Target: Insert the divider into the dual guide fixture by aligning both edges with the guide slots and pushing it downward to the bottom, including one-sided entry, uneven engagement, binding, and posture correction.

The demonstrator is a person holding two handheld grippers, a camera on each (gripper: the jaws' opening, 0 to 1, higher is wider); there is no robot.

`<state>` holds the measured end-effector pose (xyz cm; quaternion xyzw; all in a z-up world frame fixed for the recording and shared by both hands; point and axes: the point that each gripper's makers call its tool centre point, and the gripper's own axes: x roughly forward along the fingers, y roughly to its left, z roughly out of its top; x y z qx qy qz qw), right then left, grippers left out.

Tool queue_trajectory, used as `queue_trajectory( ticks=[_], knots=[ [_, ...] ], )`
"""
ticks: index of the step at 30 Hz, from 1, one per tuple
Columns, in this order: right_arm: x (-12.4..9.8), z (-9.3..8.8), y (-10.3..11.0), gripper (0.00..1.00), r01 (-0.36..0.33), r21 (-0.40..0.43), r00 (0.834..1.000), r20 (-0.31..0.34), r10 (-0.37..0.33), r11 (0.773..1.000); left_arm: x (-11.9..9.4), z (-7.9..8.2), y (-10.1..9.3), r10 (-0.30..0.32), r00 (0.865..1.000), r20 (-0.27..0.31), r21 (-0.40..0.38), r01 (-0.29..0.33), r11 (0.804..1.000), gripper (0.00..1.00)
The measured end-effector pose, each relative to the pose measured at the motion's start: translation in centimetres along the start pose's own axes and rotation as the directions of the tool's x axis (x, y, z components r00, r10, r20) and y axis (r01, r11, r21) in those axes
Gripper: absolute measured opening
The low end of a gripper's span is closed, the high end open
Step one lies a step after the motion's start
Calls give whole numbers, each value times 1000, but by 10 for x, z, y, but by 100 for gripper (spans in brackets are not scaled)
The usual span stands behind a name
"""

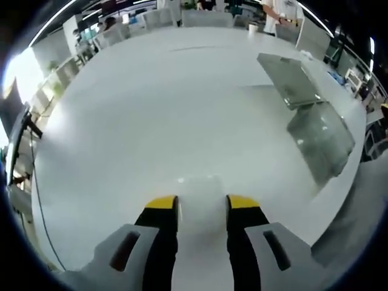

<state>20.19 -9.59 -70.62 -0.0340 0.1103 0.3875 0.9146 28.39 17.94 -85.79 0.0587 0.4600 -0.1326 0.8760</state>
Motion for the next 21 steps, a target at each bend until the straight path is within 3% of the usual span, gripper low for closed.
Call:
queue_trajectory(
  ticks=[21],
  knots=[
    [2,-2,1,33,-2,5,1000,-10,2,1000,-14,19,-8,-50,992,116,-34,54,998,29]
  ],
)
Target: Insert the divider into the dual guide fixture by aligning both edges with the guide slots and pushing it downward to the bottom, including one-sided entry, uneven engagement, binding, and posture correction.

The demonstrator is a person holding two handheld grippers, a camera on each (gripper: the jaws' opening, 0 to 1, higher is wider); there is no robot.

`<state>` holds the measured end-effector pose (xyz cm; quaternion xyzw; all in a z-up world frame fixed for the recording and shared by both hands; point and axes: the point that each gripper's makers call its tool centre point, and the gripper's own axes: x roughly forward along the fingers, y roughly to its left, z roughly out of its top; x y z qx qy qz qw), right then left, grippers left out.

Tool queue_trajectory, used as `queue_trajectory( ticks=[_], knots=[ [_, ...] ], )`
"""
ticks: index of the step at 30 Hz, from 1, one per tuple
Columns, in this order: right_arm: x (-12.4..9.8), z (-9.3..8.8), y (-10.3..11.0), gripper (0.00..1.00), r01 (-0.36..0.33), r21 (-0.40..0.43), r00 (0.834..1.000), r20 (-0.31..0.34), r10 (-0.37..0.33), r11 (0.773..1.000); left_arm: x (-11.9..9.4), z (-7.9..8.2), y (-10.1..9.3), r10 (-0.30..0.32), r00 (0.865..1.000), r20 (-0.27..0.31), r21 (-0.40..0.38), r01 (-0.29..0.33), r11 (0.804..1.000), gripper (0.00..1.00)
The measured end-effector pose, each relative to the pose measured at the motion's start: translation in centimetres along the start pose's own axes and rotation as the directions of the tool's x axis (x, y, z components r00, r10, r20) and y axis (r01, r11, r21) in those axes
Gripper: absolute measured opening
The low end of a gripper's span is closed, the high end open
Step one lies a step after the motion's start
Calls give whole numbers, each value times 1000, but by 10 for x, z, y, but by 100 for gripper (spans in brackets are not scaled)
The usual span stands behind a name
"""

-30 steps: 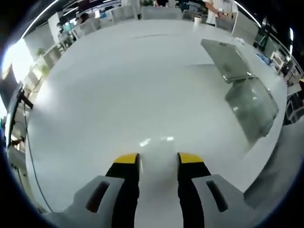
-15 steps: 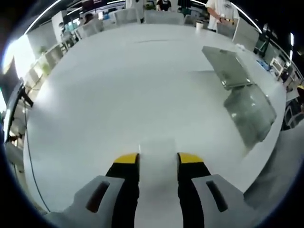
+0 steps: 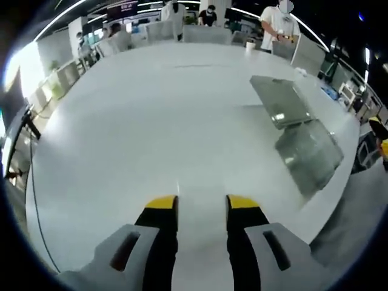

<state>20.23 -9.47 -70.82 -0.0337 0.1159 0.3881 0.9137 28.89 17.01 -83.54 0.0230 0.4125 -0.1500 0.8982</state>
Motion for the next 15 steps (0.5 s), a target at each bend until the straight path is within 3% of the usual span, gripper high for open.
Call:
queue_trajectory(
  ticks=[8,15],
  knots=[
    [0,0,-1,37,7,-4,1000,-1,-7,1000,-6,6,-6,-17,999,29,-2,17,1000,29],
    [0,-1,-3,38,14,-1,1000,-5,-14,1000,-15,19,-16,-57,994,97,-20,59,998,29]
  ],
)
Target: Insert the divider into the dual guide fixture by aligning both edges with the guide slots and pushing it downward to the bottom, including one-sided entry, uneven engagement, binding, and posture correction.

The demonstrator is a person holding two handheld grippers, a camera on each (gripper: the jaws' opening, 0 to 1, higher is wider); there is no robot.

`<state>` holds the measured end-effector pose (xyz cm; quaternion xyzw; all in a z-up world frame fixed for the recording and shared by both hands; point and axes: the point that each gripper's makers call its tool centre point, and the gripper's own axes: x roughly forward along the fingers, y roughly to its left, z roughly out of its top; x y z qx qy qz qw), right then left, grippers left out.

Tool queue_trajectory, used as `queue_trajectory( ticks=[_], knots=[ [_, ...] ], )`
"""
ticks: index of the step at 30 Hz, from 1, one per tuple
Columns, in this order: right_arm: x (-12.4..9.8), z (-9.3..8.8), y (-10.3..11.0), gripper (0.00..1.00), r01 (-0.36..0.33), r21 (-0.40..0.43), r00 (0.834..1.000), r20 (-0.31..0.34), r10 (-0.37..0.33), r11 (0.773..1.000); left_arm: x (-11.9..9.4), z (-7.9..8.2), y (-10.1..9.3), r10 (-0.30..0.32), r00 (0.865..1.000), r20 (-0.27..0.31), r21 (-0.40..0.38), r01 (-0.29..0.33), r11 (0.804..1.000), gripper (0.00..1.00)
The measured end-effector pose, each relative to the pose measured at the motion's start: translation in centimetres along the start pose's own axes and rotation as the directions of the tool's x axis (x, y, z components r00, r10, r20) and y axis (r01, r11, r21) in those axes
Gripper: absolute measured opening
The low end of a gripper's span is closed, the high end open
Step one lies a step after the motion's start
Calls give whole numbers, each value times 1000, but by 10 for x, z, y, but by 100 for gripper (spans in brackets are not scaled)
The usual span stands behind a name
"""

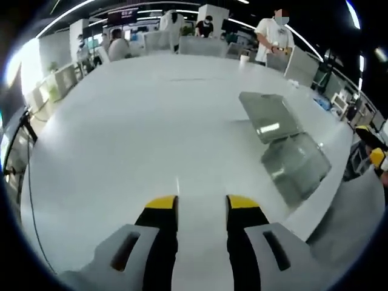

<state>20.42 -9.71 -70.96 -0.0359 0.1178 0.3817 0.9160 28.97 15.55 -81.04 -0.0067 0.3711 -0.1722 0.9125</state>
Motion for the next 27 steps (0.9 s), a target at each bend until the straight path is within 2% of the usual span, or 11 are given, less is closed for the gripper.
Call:
queue_trajectory(
  ticks=[15,22,27],
  knots=[
    [0,-1,-1,35,6,-1,1000,-9,-6,1000,-8,25,-27,-83,991,103,31,81,996,29],
    [-1,-2,-3,34,14,8,1000,-8,-14,1000,-11,35,-46,-133,980,146,60,125,990,29],
    [-1,-2,-4,33,15,21,1000,-8,-15,1000,-12,42,-62,-172,967,187,75,160,984,29]
  ],
)
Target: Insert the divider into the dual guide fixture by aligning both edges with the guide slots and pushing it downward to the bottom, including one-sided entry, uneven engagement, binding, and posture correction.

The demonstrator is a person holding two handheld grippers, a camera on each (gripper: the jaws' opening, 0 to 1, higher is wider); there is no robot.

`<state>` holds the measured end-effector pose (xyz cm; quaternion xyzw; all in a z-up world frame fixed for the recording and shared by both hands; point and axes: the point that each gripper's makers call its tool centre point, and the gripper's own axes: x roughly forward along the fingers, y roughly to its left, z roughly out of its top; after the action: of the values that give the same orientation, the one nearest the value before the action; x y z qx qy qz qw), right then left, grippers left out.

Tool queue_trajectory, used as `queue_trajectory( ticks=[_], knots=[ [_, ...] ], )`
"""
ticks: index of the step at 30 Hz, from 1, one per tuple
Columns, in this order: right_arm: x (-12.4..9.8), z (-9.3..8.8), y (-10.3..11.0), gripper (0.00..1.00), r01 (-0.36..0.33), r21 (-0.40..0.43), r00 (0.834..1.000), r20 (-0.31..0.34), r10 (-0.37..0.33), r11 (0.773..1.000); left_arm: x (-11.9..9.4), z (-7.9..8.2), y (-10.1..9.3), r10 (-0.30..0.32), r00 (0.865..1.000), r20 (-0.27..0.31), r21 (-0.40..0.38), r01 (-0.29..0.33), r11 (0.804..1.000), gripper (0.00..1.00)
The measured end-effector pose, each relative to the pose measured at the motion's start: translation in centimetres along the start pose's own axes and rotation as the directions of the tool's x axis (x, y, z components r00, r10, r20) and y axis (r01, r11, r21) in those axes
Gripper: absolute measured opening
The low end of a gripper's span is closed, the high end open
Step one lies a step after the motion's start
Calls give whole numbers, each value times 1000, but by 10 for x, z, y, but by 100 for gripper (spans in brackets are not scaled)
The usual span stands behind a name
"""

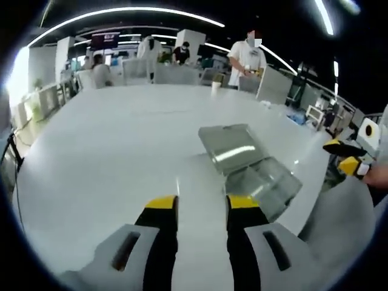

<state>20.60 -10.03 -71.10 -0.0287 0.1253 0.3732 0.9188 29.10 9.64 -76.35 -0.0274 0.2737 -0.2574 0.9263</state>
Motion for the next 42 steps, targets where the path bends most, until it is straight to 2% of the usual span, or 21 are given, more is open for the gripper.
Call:
queue_trajectory(
  ticks=[4,8,13,23,32,42],
  knots=[
    [0,-1,-1,32,3,1,1000,-3,-3,1000,2,3,-11,-23,1000,18,7,23,1000,29],
    [-1,0,-1,31,4,5,1000,-2,-4,1000,2,13,-22,-54,996,66,23,52,998,29],
    [-1,0,-3,30,3,19,1000,-1,-3,1000,2,19,-33,-70,993,96,41,66,997,29],
    [2,7,-5,26,-10,27,1000,-4,10,1000,-1,30,-52,-103,978,183,70,91,993,29],
    [9,24,-9,21,-36,16,999,-23,36,999,-1,34,-63,-98,972,214,124,73,990,29],
    [27,44,-10,19,-76,-30,996,-46,74,997,-4,41,-73,-108,958,264,141,73,987,29]
  ],
)
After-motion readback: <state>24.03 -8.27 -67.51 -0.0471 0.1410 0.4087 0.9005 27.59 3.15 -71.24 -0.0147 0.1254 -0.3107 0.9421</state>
